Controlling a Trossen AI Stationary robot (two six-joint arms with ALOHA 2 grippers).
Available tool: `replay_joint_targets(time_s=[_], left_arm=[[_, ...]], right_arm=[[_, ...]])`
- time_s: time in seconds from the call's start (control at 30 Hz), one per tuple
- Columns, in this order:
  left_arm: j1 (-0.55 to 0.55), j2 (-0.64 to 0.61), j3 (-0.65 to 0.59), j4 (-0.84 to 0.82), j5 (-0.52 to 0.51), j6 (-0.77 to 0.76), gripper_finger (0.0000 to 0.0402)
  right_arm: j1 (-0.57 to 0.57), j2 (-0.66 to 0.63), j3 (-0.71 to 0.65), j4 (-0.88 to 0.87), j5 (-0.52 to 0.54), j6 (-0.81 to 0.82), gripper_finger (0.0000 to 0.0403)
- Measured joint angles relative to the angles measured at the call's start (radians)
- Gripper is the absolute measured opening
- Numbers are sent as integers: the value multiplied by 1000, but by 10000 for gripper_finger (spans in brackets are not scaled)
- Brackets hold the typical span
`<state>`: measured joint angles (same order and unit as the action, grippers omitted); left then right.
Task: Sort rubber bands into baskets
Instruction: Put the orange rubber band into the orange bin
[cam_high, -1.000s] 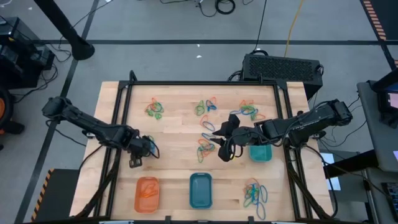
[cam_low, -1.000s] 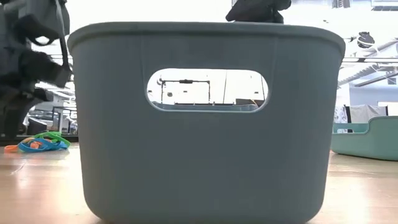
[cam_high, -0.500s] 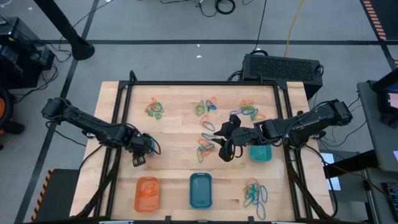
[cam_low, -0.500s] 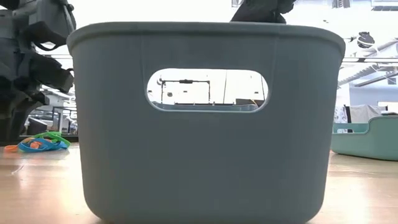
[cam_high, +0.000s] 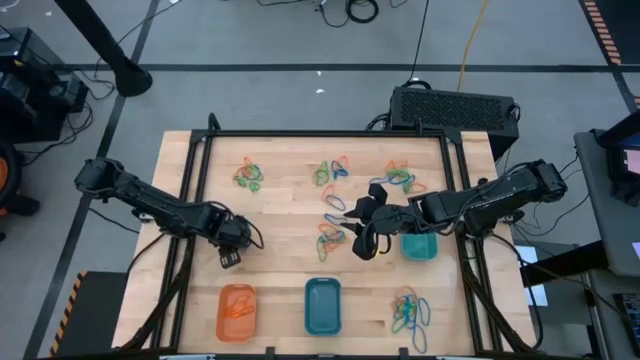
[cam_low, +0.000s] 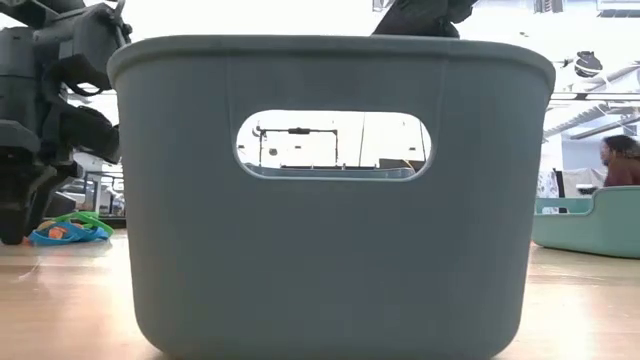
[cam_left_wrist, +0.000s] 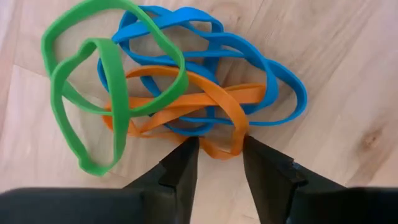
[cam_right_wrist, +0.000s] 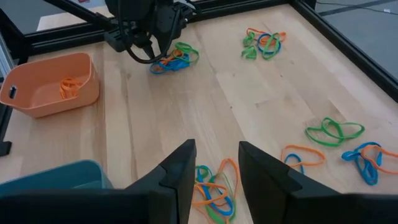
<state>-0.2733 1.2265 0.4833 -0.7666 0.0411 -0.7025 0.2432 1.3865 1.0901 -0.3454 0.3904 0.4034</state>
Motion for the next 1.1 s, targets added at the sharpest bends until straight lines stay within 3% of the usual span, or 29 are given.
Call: replay_joint_targets(time_s=[0.27, 0.9, 1.0, 1.1], left_arm=[[27, 3, -3, 32, 15, -12, 11], [44, -248, 234, -203, 93, 2, 3], [44, -276, 274, -208, 142, 2, 3], [42, -298, 315, -207, 259, 0, 2]], right_arm=[[0, 0, 0, -3, 0, 0, 114], [-1, 0, 0, -4, 0, -23, 114], [-2, 0, 0, -4, 0, -34, 114], [-2, 0, 0, -4, 0, -38, 114]])
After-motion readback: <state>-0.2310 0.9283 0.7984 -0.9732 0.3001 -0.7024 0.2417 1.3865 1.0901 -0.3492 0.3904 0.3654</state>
